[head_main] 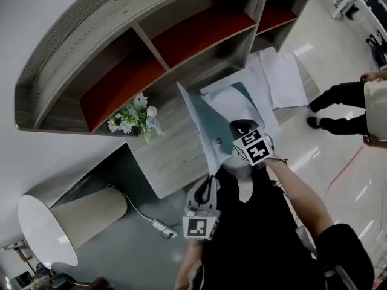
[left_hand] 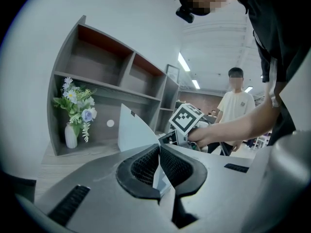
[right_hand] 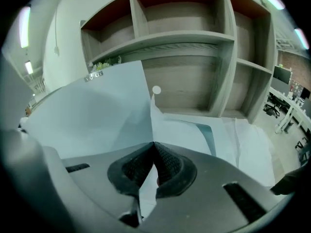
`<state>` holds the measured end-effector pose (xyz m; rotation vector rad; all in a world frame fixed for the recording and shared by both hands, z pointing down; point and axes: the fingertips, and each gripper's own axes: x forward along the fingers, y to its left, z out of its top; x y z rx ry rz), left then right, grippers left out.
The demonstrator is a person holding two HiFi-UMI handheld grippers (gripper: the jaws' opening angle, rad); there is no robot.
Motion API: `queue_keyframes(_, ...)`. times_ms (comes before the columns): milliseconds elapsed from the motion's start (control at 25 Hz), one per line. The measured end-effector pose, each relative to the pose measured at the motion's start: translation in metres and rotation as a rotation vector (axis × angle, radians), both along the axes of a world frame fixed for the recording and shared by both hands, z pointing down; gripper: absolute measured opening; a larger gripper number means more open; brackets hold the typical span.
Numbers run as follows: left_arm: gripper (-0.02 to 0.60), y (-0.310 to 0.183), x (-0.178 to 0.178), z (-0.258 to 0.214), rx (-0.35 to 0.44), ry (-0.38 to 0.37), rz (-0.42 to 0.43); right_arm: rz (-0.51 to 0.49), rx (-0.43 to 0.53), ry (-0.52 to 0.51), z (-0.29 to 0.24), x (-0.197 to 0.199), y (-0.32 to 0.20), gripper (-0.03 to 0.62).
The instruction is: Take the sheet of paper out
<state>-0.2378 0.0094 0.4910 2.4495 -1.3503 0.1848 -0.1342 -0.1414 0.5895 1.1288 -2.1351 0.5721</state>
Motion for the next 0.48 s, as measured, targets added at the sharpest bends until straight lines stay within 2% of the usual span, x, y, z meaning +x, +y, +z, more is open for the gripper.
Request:
queue_keyframes(280, 0.015, -0.002, 0.016, -0.003, -0.016, -0.041, -0.052, -0.010, 0.022, -0.133, -0.044, 0.003, 0.006, 0.014)
queue_keyframes(480, 0.015, -0.001, 0.022, 0.001, -0.003, -0.135, -0.069, -0.065, 0.071, -0.172, -0.069, 0.007, 0.009, 0.013)
